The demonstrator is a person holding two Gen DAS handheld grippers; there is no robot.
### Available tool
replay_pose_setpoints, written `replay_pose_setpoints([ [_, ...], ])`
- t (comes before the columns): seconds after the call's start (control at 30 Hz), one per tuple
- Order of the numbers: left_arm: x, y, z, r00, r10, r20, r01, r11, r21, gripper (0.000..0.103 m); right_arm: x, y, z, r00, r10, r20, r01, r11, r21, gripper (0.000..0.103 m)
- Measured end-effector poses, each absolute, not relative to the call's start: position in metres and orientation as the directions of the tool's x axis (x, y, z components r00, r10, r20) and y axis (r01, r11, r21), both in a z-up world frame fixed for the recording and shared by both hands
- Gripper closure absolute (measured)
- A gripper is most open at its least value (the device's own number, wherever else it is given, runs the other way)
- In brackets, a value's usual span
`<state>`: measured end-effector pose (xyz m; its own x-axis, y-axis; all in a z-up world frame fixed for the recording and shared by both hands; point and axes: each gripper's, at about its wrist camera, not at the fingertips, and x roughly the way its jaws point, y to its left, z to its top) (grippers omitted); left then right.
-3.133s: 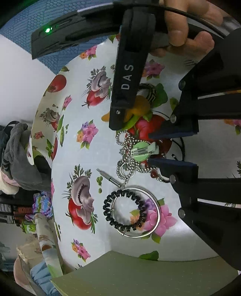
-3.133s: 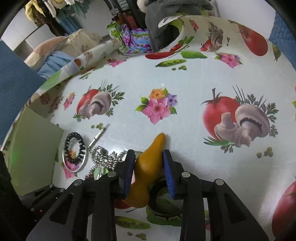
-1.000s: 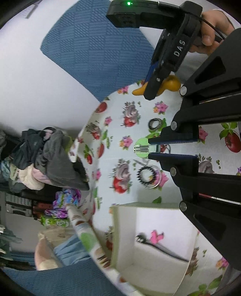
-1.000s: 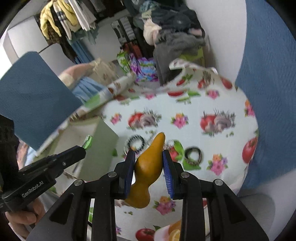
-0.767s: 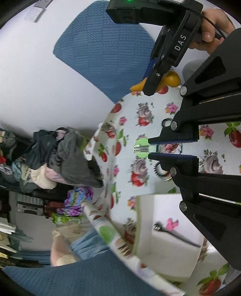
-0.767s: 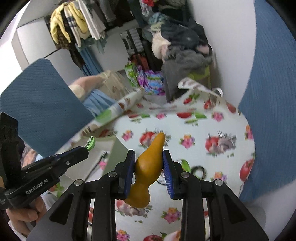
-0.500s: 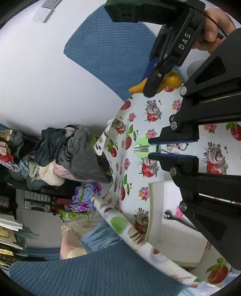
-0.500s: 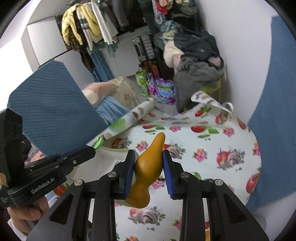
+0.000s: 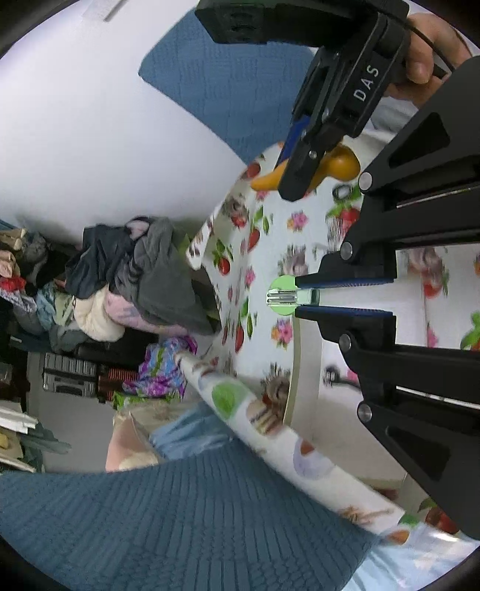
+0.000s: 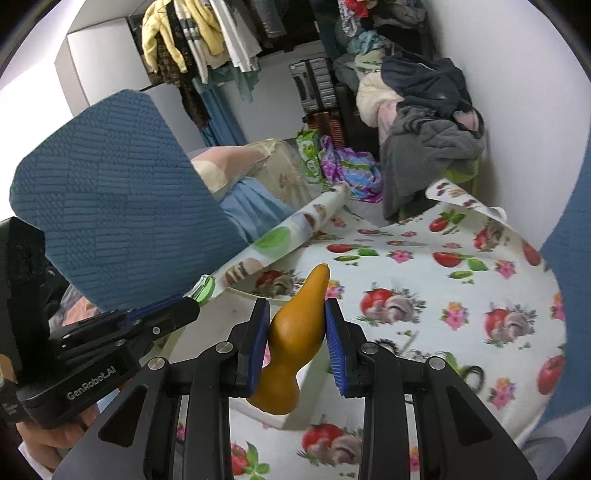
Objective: Organize jewelry
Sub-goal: 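Lower both items into the white box and open both tools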
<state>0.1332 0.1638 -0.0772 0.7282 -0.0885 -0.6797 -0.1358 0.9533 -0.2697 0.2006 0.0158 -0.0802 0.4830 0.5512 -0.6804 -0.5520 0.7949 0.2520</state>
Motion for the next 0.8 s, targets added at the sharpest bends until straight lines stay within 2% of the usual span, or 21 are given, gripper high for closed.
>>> replay_pose_setpoints([
  [0.33, 0.13, 0.209, -0.14, 0.653, -0.088, -0.752, -0.209, 0.934, -0.291, 0.094, 0.199, 0.073, -0.148, 0.372, 0.506, -0.778, -0.589, 0.777, 0.223, 0.075],
  [0.8, 0.126, 0.24, -0.2, 0.554, -0.096, -0.827, -0.278, 0.915, -0.292, 0.094, 0.195, 0.115, -0.21, 0.286, 0.436, -0.853, -0.623, 0.761, 0.18, 0.075],
])
